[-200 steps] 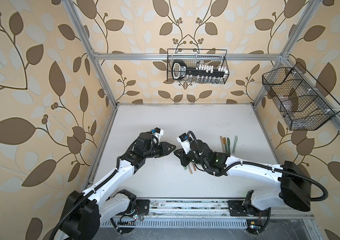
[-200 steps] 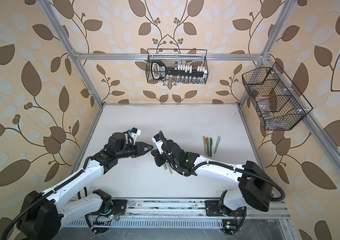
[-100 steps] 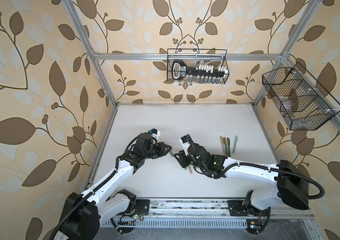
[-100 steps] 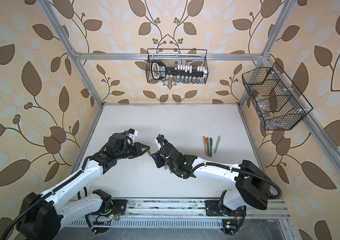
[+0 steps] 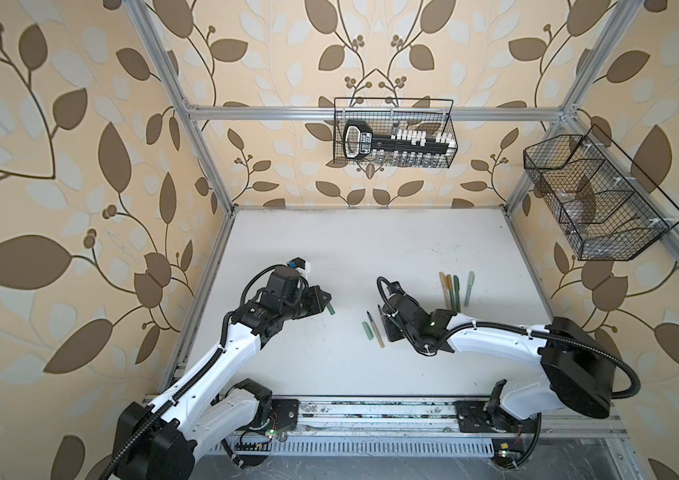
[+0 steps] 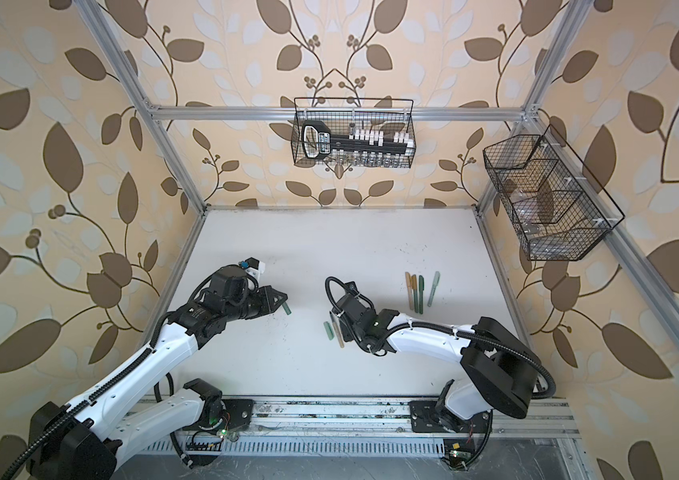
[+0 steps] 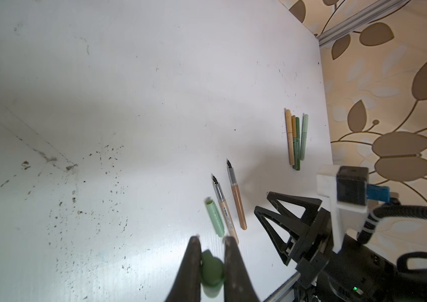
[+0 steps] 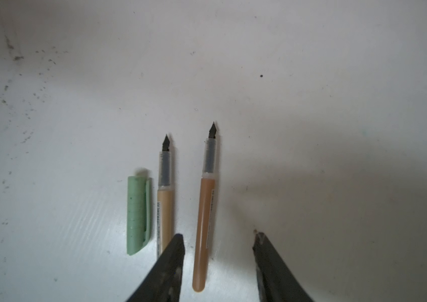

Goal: Insert the pens into the pen caps
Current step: 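Grasp the orange-brown fountain pen with the right gripper while the left holds the cap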

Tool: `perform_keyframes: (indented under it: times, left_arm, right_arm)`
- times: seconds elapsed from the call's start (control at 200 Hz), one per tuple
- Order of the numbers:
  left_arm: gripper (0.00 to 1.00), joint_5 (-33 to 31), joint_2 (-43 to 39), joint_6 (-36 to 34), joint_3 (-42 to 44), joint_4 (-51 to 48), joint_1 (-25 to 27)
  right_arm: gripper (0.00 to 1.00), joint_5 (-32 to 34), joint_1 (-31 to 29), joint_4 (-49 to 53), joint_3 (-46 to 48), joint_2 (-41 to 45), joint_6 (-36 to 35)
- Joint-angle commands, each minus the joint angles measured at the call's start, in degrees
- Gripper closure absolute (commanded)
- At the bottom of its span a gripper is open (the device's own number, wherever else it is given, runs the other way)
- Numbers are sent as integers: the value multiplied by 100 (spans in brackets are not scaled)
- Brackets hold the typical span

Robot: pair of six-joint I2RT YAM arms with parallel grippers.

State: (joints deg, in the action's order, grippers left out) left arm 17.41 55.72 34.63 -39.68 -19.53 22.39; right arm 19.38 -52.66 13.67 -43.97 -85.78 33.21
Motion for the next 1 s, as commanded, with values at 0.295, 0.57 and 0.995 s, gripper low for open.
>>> perform_keyframes:
  times: [0.295, 0.57, 0.995]
  left_arm:
    - [100, -1, -167, -142, -66, -19, -68]
    - [100, 39, -143, -153, -96, -17, -68]
    - [100, 1151, -15, -215, 123, 846, -68]
  right_arm:
    - [57, -5, 19, -517, 15, -995, 68]
    - [76, -191, 6, -568, -15, -1366, 95]
    - [95, 21, -243, -1008, 319, -651, -443]
